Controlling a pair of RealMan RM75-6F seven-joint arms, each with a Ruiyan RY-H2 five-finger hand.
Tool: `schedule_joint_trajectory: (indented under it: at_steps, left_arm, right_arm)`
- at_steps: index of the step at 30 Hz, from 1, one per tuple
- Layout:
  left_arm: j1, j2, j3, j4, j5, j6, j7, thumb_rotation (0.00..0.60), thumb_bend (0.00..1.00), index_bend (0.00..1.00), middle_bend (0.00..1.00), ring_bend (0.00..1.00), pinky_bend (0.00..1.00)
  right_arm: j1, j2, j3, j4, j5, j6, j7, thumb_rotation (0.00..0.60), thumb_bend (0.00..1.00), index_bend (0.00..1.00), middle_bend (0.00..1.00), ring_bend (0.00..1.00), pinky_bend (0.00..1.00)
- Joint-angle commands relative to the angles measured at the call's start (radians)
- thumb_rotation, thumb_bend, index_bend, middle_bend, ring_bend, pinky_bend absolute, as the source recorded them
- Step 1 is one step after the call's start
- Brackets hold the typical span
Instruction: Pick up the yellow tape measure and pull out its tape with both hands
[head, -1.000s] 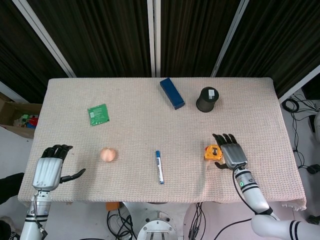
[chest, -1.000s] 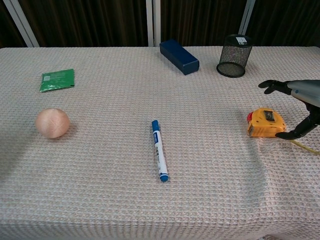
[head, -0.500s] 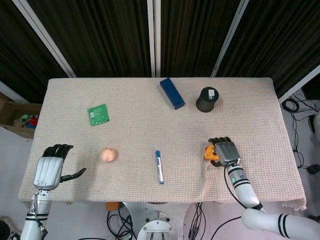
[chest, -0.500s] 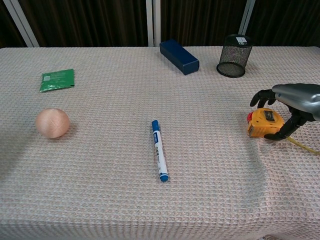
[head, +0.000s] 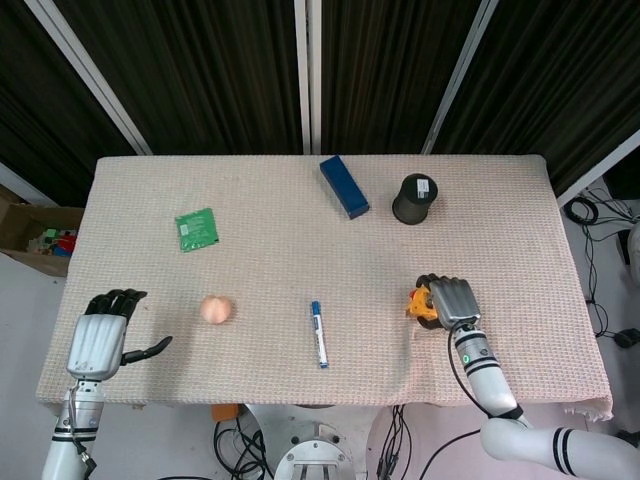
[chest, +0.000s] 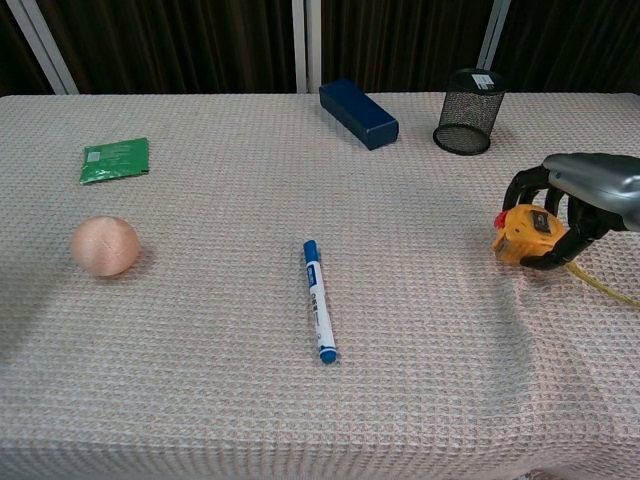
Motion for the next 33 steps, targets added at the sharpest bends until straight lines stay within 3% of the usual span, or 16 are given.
schedule_joint_trajectory:
  at_steps: [1, 7, 15, 22, 29, 33]
  left_arm:
    - [-0.002, 0.002, -0.002, -0.004, 0.003, 0.001, 0.004, 0.032, 0.0, 0.25, 0.25, 0.2, 0.26]
    - [-0.017, 0.005, -0.022, -0.027, 0.017, 0.005, 0.012, 0.035, 0.0, 0.25, 0.25, 0.2, 0.26]
    - [-0.07, 0.01, -0.084, -0.096, 0.023, -0.011, 0.087, 0.252, 0.0, 0.25, 0.25, 0.2, 0.27]
    - [-0.135, 0.027, -0.17, -0.188, -0.022, -0.041, 0.168, 0.363, 0.0, 0.25, 0.25, 0.2, 0.28]
    - [-0.202, 0.028, -0.244, -0.263, -0.074, -0.068, 0.248, 0.371, 0.03, 0.25, 0.25, 0.21, 0.29]
    - [-0.257, 0.007, -0.294, -0.31, -0.093, -0.073, 0.312, 0.356, 0.06, 0.28, 0.3, 0.27, 0.37]
  right_arm:
    - [-0.01, 0.021, 0.036, -0.02, -0.058, 0.025, 0.087, 0.6, 0.28, 0.64, 0.52, 0.51, 0.57]
    - [0.028, 0.004, 0.159, -0.061, -0.074, 0.0, 0.271, 0.6, 0.32, 0.66, 0.53, 0.53, 0.6]
    - [0.119, -0.167, 0.306, -0.023, -0.024, -0.154, 0.649, 0.6, 0.33, 0.67, 0.54, 0.53, 0.6]
    - [0.161, -0.306, 0.394, 0.036, -0.007, -0.278, 0.993, 0.6, 0.37, 0.68, 0.54, 0.53, 0.61]
    - [0.192, -0.428, 0.425, 0.162, -0.091, -0.256, 1.155, 0.6, 0.43, 0.68, 0.54, 0.53, 0.61]
    - [0.224, -0.46, 0.438, 0.224, -0.117, -0.241, 1.162, 0.6, 0.43, 0.68, 0.54, 0.53, 0.61]
